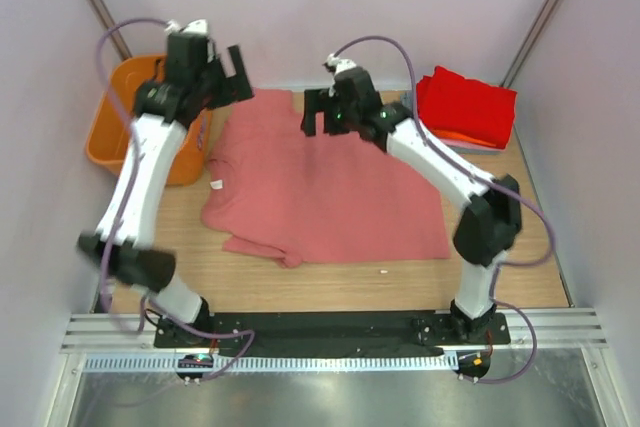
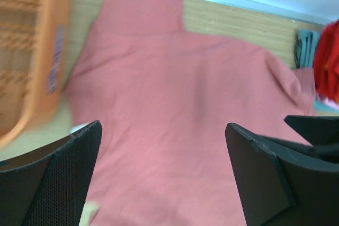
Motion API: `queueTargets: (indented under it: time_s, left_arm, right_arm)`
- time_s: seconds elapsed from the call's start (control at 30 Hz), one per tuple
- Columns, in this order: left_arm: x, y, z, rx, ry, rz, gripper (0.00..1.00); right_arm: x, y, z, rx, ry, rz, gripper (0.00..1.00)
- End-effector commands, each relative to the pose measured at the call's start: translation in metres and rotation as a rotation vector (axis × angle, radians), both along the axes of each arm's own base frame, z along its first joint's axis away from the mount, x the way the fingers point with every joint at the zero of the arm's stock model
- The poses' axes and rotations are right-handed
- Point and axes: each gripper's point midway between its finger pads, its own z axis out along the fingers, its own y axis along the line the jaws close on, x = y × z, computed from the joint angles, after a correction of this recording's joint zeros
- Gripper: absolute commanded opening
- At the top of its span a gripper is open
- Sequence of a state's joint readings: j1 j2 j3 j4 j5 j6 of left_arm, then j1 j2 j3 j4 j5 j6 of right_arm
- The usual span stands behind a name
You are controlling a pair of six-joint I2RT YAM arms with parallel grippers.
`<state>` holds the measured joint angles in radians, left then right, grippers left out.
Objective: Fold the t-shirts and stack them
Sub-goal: Flatten the tshirt out
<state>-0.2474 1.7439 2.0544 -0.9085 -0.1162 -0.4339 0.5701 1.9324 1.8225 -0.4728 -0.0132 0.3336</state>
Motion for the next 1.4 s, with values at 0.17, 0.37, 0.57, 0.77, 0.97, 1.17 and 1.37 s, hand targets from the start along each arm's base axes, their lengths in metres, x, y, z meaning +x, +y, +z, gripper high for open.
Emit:
queueTargets:
  time_s: [0.17, 0.37, 0.57, 0.77, 0.97, 1.17, 1.37]
  left_arm:
    - [-0.185, 0.066, -0.036, 0.062, 0.009, 0.049, 1.00]
    - [-0.254, 0.084, -0.062, 0.043, -0.042, 0.084, 1.00]
    - [-0.286, 0.075, -0.055, -0.065, -0.162, 0.036, 1.00]
    - [-0.296, 0.074, -0.046, -0.080, -0.214, 0.013, 1.00]
    - [-0.299, 0.074, -0.042, -0.085, -0.240, 0.008, 1.00]
    - [-0.300, 0.075, -0.041, -0.085, -0.246, 0.014, 1.00]
    - [-0.298, 0.075, -0.043, -0.083, -0.237, 0.014, 1.00]
  right_arm:
    - [-0.192, 0.045, -0.015, -0.204, -0.140, 0.185, 0.71]
    - [-0.286, 0.079, -0.084, -0.375, -0.084, 0.385, 0.47]
    - [-0.317, 0.104, -0.140, -0.488, -0.041, 0.476, 0.43]
    - [-0.319, 0.128, -0.158, -0.499, -0.019, 0.506, 0.43]
    - [-0.313, 0.137, -0.164, -0.534, -0.041, 0.515, 0.45]
    - [-0.294, 0.135, -0.179, -0.578, -0.038, 0.492, 0.47]
    - [-0.274, 0.125, -0.196, -0.572, 0.009, 0.470, 0.46]
